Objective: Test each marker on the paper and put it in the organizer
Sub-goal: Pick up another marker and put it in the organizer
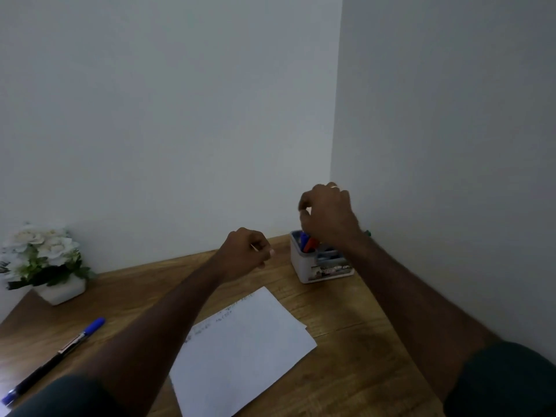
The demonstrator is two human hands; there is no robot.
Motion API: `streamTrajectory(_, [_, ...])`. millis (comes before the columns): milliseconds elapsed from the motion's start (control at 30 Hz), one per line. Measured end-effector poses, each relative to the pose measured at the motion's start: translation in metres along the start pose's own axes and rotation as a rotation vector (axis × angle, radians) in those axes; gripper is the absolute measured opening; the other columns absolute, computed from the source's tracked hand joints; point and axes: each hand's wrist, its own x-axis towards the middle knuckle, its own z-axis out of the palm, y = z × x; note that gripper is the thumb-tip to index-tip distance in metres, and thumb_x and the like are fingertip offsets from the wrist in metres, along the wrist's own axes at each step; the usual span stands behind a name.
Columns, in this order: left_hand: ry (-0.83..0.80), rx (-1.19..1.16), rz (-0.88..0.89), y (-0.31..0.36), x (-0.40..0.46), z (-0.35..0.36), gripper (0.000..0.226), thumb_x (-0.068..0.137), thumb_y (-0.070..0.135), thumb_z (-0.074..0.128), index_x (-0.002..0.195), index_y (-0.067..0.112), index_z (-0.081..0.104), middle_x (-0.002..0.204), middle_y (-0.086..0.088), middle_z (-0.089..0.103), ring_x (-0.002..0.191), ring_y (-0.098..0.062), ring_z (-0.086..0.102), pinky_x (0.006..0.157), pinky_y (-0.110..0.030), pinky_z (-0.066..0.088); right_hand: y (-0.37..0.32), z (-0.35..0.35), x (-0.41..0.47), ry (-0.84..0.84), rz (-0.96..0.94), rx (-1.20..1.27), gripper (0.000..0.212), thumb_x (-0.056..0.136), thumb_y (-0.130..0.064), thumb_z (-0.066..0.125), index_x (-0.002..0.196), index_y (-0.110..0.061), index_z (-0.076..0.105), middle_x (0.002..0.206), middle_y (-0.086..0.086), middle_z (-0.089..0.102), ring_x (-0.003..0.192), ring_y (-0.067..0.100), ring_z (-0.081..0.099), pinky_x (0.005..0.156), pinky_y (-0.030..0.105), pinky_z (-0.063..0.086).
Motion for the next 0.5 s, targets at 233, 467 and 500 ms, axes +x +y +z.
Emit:
streamTrajectory(233, [0.075, 0.108, -0.094, -0.048, -0.091, -0.065, 0.011, 0.086, 0.018, 0.068, 0.077, 0.024, 0.069, 0.069, 0.012, 0.067, 0.064, 0.001, 0.06, 0.062, -0.013, 0.043, -0.133, 0.034, -0.039, -0.037, -0.338, 0.253, 0.018, 0.084, -0.023, 0.059, 0.093, -0.018, 0.075, 0.093, 0.002, 0.071, 0.093, 0.023, 0.06, 0.081, 0.035, 0.043])
streamTrajectory(467, [0.281, 0.229, -0.345, -0.116, -0.215, -0.131, 0.011, 0.082, 0.018, 0.071, 0.071, 0.017, 0.07, 0.068, 0.003, 0.068, 0.064, -0.007, 0.06, 0.063, -0.024, 0.047, -0.259, 0.094, -0.086, -0.419, -0.593, 0.323, 0.042, 0.088, -0.016, 0.053, 0.128, -0.023, 0.063, 0.129, 0.007, 0.066, 0.118, 0.03, 0.059, 0.1, 0.042, 0.047])
streamTrajectory(500, [0.306, 0.232, -0.398, -0.123, -0.23, -0.138, 0.013, 0.082, 0.02, 0.069, 0.069, 0.018, 0.069, 0.066, 0.003, 0.067, 0.059, -0.005, 0.058, 0.06, -0.025, 0.046, -0.273, 0.098, -0.09, -0.486, -0.609, 0.327, 0.047, 0.09, -0.014, 0.052, 0.135, -0.025, 0.057, 0.136, 0.007, 0.061, 0.124, 0.03, 0.055, 0.104, 0.043, 0.044])
